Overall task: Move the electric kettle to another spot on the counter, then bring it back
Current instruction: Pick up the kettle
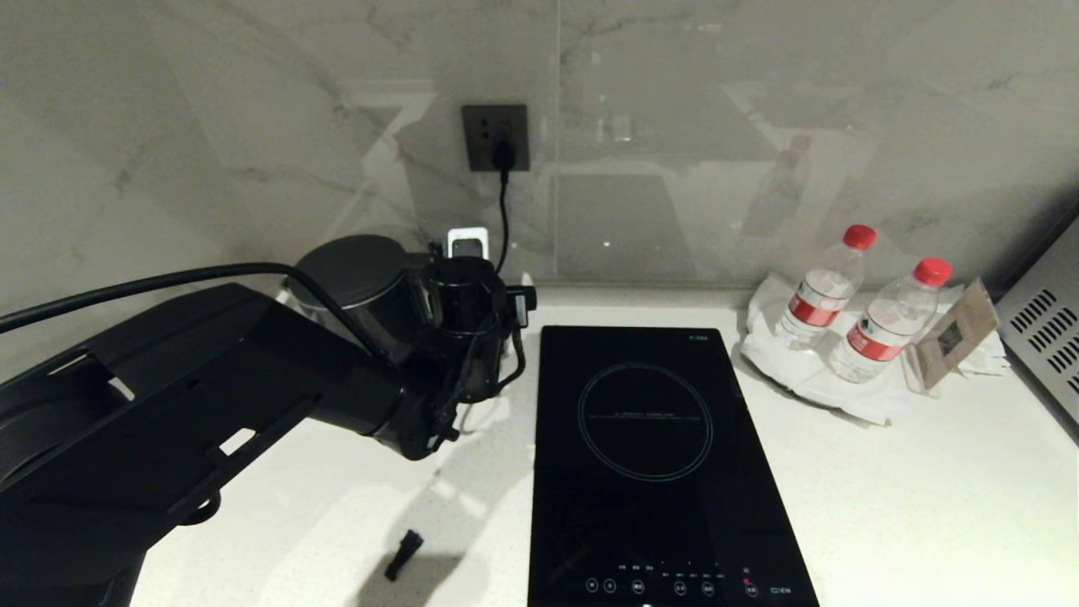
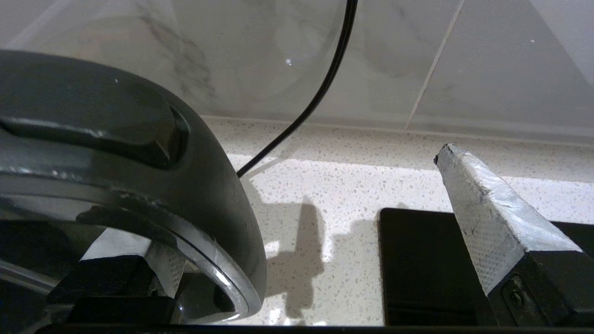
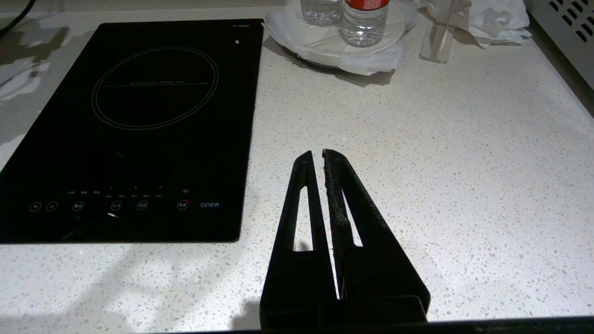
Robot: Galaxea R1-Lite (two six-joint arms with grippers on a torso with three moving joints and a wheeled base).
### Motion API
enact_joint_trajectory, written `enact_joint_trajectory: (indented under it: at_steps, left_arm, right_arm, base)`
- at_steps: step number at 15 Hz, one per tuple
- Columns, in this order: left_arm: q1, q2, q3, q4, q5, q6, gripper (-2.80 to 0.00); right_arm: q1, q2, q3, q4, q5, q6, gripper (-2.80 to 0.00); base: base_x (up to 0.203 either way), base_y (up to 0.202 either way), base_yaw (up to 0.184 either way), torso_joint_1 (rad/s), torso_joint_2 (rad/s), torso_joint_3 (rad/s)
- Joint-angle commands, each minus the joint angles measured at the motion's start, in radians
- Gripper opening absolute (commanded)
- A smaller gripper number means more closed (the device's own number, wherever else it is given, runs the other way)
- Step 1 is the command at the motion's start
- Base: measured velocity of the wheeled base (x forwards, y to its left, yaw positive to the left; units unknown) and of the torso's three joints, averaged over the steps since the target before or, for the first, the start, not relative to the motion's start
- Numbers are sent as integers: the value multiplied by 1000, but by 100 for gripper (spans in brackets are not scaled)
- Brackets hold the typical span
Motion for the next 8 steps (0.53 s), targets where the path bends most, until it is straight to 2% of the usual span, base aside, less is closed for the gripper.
enact_joint_trajectory:
  at_steps: [1, 8]
  left_arm:
    - [1, 0, -3, -7, 4, 0, 0]
    - [16, -6, -3, -7, 6, 0, 0]
  right_arm:
    - [0, 0, 0, 0, 2, -1, -280]
    - [0, 0, 0, 0, 2, -1, -280]
  base:
    - [0, 0, 0, 0, 0, 0]
    - [0, 0, 0, 0, 0, 0]
